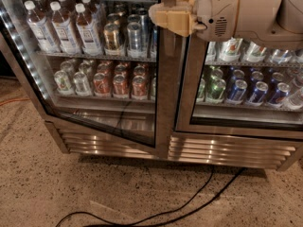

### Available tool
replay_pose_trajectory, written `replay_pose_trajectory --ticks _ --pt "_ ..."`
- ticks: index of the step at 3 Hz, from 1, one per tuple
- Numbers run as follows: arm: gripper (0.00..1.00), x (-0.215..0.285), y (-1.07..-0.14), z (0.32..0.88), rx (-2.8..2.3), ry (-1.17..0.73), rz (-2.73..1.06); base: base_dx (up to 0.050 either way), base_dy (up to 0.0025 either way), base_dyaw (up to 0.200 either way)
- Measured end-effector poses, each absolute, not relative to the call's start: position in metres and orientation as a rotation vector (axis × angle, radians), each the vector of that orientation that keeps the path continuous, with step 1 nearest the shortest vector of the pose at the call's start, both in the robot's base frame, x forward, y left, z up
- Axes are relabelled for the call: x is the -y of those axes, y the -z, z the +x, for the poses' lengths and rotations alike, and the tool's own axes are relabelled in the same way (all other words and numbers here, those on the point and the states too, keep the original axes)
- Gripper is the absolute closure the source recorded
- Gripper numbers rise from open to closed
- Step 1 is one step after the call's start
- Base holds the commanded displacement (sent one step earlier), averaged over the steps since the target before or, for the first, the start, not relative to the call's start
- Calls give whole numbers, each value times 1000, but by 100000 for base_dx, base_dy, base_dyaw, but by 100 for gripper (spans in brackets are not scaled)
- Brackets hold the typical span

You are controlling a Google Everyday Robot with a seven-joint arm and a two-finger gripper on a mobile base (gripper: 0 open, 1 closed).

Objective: Open left fridge door

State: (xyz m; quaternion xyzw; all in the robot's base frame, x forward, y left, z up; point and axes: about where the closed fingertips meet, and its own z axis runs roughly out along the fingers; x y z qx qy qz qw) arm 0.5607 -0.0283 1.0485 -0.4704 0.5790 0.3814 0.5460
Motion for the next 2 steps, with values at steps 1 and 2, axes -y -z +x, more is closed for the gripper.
replay_pose_trajectory --ticks 1,2 --pt "100 28 -1049 561 -1373 -904 -1115 -4949 -4 24" --pt "100 28 -1049 561 -1373 -904 -1115 -4950 1 -6"
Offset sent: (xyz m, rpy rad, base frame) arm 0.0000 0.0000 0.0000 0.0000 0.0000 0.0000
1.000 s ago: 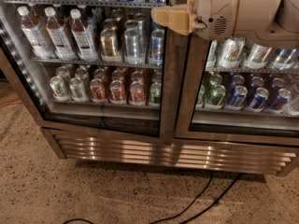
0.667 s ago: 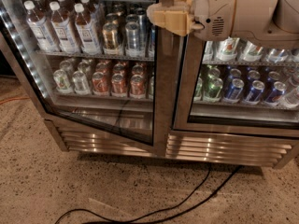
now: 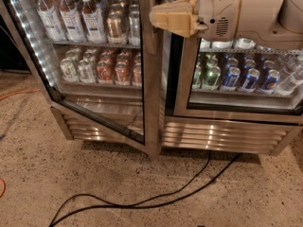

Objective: Open left fridge door

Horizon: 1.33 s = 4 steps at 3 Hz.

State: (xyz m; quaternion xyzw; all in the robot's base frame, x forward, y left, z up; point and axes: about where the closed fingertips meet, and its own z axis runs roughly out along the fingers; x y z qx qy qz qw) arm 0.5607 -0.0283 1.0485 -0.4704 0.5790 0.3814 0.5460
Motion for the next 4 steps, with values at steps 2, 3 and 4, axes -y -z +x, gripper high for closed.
replay_pose_trajectory --ticks 2,3,4 --pt "100 28 -1049 561 -1373 -904 -1115 -4950 -2 11" --pt "100 28 -1049 561 -1373 -904 -1115 0 0 0" --pt "81 28 -1049 561 -1373 -904 -1115 0 0 0"
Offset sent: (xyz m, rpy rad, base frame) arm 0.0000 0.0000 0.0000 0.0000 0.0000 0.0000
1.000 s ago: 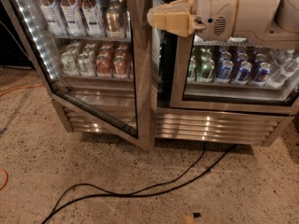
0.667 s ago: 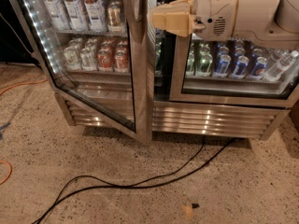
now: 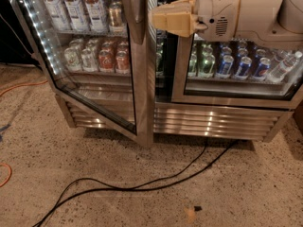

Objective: Open left fridge door

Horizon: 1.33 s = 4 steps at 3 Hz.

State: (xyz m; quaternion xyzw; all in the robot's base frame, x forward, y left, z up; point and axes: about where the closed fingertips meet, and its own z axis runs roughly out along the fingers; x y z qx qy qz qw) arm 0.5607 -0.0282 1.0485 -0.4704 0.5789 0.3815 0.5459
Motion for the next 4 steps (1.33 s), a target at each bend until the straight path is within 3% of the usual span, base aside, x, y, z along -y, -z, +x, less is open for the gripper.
replay_pose_trajectory --ticks 3,4 --pt "12 28 -1049 561 -1373 -905 -1116 0 0 0" --pt "0 28 -1049 561 -1372 -905 -1116 0 0 0"
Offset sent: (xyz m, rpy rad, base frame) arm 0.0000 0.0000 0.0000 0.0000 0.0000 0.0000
